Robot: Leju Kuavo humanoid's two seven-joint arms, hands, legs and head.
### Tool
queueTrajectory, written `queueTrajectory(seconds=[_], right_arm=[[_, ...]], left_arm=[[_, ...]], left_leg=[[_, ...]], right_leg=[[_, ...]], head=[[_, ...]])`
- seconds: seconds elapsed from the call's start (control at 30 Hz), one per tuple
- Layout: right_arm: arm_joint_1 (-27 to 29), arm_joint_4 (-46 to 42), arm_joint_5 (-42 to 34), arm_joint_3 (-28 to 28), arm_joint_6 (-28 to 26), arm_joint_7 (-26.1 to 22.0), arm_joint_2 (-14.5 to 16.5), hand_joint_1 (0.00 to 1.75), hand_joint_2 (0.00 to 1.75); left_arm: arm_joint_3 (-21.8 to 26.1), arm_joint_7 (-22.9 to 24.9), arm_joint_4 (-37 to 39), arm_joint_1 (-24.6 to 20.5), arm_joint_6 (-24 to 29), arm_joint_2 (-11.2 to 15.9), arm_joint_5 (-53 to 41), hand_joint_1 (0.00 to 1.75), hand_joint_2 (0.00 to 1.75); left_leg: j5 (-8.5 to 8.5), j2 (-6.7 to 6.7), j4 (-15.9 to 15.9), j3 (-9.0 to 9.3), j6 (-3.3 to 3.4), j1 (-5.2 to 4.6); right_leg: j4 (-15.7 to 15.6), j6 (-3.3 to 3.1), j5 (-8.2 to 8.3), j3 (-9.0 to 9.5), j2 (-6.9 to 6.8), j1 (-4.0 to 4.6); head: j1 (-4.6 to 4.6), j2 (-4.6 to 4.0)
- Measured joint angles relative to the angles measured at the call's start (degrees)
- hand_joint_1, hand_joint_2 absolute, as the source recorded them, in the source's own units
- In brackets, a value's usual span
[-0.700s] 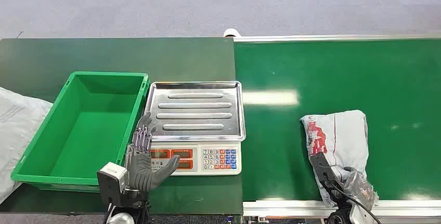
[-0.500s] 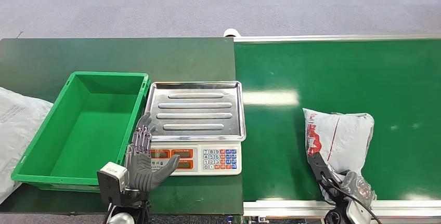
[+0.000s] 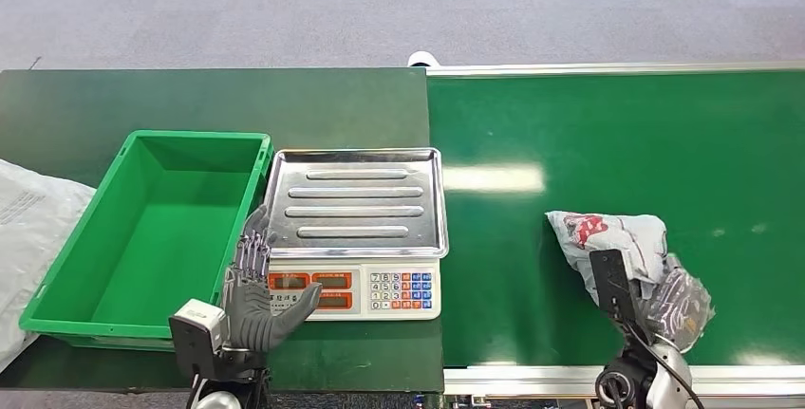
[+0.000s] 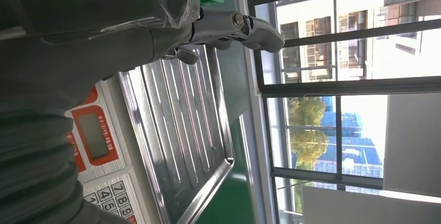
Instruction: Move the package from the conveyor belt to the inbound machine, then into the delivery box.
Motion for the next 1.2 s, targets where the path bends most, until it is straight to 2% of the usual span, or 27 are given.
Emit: queueTrajectory(seconds=[0.1,0.17,0.3,0.43,0.5,0.57,0.7,0.77,0.97,1.2], right_arm=[[-0.3,-4.6,-4.6,-0.8,-1.8,-12.6,2.2,1.75,1.75],[-0.8,-7.1,-6.5,-1.5,-1.9,-18.0,3.8,1.75,1.75],[-2.1,-10.4,-8.8,-2.6,-2.0,-23.2,6.3,1.75,1.75],[-4.3,-12.6,-12.0,-3.4,-2.0,-30.9,8.7,1.75,1.75],[-6.2,-12.9,-11.9,-3.3,-1.9,-32.5,9.4,1.75,1.75],[-8.5,-12.6,-9.6,-2.0,-1.7,-30.8,9.8,1.75,1.75],[-13.4,-7.9,-5.0,6.8,2.9,-19.0,7.2,1.75,1.75],[-15.5,-4.5,-3.8,11.8,5.7,-15.7,5.5,1.75,1.75],[-19.4,5.3,-2.6,21.4,10.1,-15.0,2.8,1.75,1.75],[-22.2,15.7,-2.9,27.4,10.4,-17.3,2.1,1.75,1.75]], left_arm=[[-0.2,-0.7,0.3,-0.6,-0.1,-0.1,0.2,0.0,1.75],[-0.4,-0.8,0.5,-1.1,-0.1,-0.2,0.4,0.0,1.75],[-0.8,-1.1,1.1,-1.7,-0.2,-0.2,0.6,0.0,1.75],[-1.4,-1.9,2.1,-2.8,-0.6,-0.3,0.9,0.0,1.75],[-1.8,-2.0,2.7,-3.7,-0.8,-0.3,1.1,0.0,1.75],[-2.0,-2.0,3.1,-4.7,-0.8,-0.3,1.5,0.0,1.75],[-2.4,-2.1,3.9,-6.6,-0.9,-0.2,2.6,0.0,1.75],[-2.5,-2.1,4.3,-7.3,-1.0,-0.2,3.0,0.0,1.75],[-2.7,-2.3,5.3,-8.5,-1.0,0.0,3.7,0.0,1.75],[-3.0,-2.3,6.3,-9.1,-1.0,0.0,4.0,0.0,1.75]], left_leg=[[0.0,0.0,0.0,0.0,0.0,0.0],[0.0,0.0,0.0,0.01,0.0,0.01],[0.01,0.0,0.0,0.01,0.0,0.01],[0.01,0.02,0.0,0.0,0.01,0.0],[0.02,0.01,0.0,0.0,0.02,0.0],[0.03,0.02,0.0,0.0,0.02,0.0],[0.12,0.05,0.0,0.03,-0.02,0.01],[0.17,0.0,0.0,0.02,-0.02,0.01],[0.18,-0.02,0.0,-0.1,-0.02,0.02],[0.18,0.01,0.0,-0.11,-0.02,0.01]], right_leg=[[0.0,0.0,0.0,-0.01,0.0,0.0],[0.0,0.0,0.0,-0.01,0.0,0.01],[0.0,0.0,0.0,0.01,0.0,0.01],[0.0,0.0,0.01,0.01,0.01,0.0],[0.0,0.01,0.03,0.03,0.01,0.0],[0.0,0.01,0.05,0.05,0.02,0.01],[0.0,-0.05,0.11,0.03,0.03,0.02],[0.0,-0.05,0.12,0.02,0.0,0.02],[0.1,-0.05,0.12,-0.07,-0.01,0.02],[0.1,-0.05,0.12,-0.11,0.0,0.02]], head=[[-0.01,0.0],[-0.02,0.0],[0.01,0.0],[0.01,0.0],[0.01,0.0],[-0.01,0.0],[-0.01,0.0],[-0.01,0.0],[0.0,0.0],[0.0,0.0]])
